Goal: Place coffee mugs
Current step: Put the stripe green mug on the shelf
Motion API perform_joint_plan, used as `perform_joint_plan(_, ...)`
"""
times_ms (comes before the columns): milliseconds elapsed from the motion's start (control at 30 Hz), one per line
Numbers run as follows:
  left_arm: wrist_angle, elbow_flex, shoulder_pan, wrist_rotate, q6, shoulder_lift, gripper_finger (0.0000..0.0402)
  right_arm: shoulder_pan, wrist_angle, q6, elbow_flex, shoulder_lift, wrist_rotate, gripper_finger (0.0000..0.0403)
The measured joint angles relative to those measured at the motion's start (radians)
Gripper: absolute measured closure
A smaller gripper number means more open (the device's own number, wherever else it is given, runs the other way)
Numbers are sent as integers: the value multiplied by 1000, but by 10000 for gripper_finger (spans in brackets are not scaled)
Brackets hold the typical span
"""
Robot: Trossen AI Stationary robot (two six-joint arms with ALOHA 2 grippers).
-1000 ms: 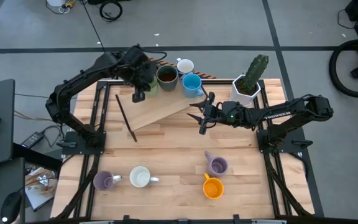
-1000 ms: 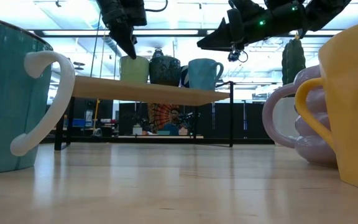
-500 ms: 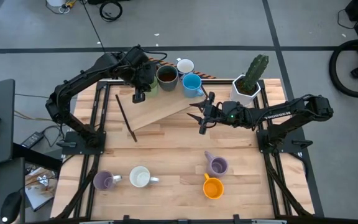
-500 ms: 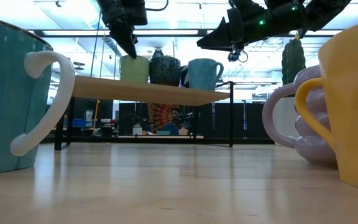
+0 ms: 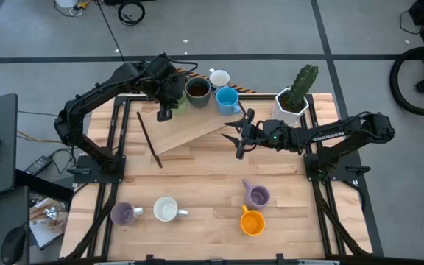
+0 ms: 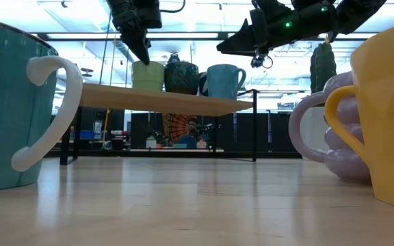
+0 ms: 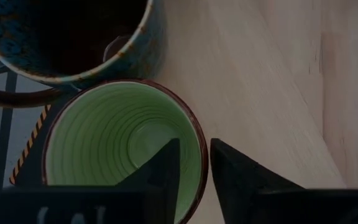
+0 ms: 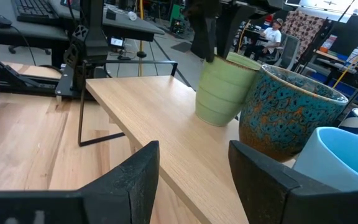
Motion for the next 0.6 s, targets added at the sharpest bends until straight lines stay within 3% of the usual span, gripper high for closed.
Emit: perform_joint_plan(600,43,0,0,0,-81,-13,208,0,0,3,0,0,0,204)
